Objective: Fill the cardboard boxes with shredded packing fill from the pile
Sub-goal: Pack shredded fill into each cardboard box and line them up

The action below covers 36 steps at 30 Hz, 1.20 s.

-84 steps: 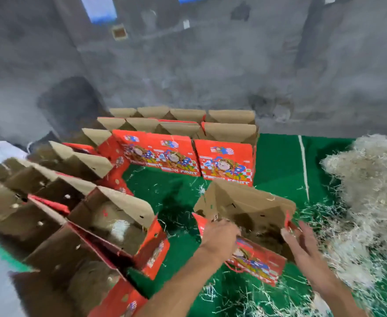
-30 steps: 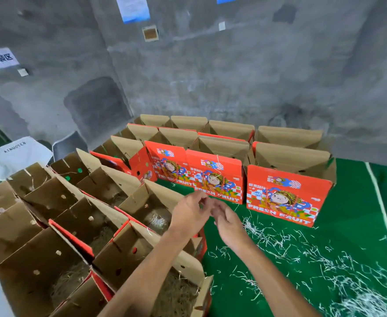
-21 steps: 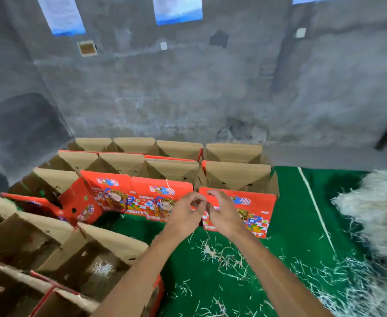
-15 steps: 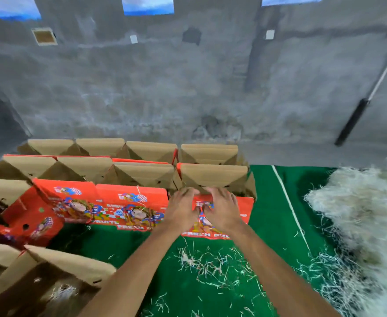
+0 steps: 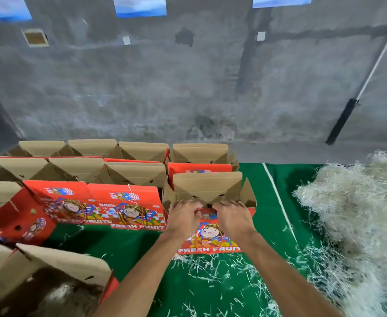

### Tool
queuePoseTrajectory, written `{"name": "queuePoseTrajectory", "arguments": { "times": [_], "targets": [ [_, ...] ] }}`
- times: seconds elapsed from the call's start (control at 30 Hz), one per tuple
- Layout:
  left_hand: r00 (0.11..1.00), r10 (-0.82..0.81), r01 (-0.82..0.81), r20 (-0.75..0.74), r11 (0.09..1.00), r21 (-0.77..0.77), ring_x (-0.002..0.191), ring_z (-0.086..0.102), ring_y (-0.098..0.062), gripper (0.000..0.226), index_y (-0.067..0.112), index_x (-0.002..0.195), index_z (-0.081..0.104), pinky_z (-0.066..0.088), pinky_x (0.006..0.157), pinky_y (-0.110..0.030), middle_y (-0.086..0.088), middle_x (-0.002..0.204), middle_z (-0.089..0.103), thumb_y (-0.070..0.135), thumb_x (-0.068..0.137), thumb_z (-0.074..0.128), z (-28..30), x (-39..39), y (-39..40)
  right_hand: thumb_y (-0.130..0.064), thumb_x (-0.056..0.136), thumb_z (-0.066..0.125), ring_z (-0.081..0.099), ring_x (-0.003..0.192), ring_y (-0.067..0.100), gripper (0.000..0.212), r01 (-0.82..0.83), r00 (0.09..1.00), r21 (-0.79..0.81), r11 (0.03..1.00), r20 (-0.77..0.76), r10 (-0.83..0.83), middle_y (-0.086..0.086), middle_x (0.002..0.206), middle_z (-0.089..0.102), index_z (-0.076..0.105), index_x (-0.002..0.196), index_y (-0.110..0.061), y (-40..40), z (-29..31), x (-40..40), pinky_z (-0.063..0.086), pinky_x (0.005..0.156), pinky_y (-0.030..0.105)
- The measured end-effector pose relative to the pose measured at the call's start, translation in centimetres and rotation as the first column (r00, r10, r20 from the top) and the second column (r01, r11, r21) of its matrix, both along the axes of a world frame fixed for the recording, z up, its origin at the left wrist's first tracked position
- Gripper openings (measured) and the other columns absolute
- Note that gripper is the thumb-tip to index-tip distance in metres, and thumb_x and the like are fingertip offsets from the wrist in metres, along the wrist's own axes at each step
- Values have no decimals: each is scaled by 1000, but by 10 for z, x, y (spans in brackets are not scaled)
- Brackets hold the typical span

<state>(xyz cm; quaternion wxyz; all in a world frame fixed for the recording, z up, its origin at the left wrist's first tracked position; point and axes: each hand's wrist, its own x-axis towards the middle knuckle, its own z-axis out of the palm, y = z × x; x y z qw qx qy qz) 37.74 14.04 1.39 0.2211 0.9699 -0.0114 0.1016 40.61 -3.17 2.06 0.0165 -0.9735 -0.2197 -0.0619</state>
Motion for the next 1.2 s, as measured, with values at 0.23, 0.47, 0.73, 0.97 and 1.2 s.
{"name": "queuePoseTrajectory", "arguments": {
  "times": [0.23,0.47,0.73,0.97,1.2],
  "targets": [
    [997,-72,71,-11,996,-48,99,62,-7,23,36,110,72,32,100,-33,17,103,73,25,95,58,8,-100,-87,-12,88,56,63,106,19,32,61,996,77,995,67,-66,-7,109,70,65,113,-31,-90,1,-112,46,91,35],
    [988,-152,151,2,980,-130,86,60,7,16,41,105,73,37,90,-30,28,96,71,37,93,63,5,-206,-176,-14,74,73,67,84,18,33,105,987,66,992,114,-112,-12,93,71,66,100,-33,-189,-15,-228,54,77,35],
    [993,-120,119,6,987,111,79,62,-8,53,26,75,65,40,90,-37,14,80,69,56,102,30,-13,-281,-234,-17,82,67,64,80,19,25,16,957,124,992,285,-51,-11,86,70,71,104,-28,-247,-40,-311,50,70,32],
    [987,-43,88,-155,951,296,125,49,-16,58,32,125,60,24,111,-45,9,131,60,49,98,11,-41,-296,-250,-25,95,50,51,135,15,45,-27,982,191,981,190,-10,-5,144,56,57,139,-22,-248,-76,-340,44,107,37],
    [969,-67,118,-236,971,209,150,17,-15,60,27,154,27,-2,122,-45,7,160,29,54,103,17,-83,-289,-256,-52,107,23,16,153,20,60,60,998,153,986,-46,-53,3,164,25,34,155,-18,-257,-105,-341,12,124,45]
  ]
}}
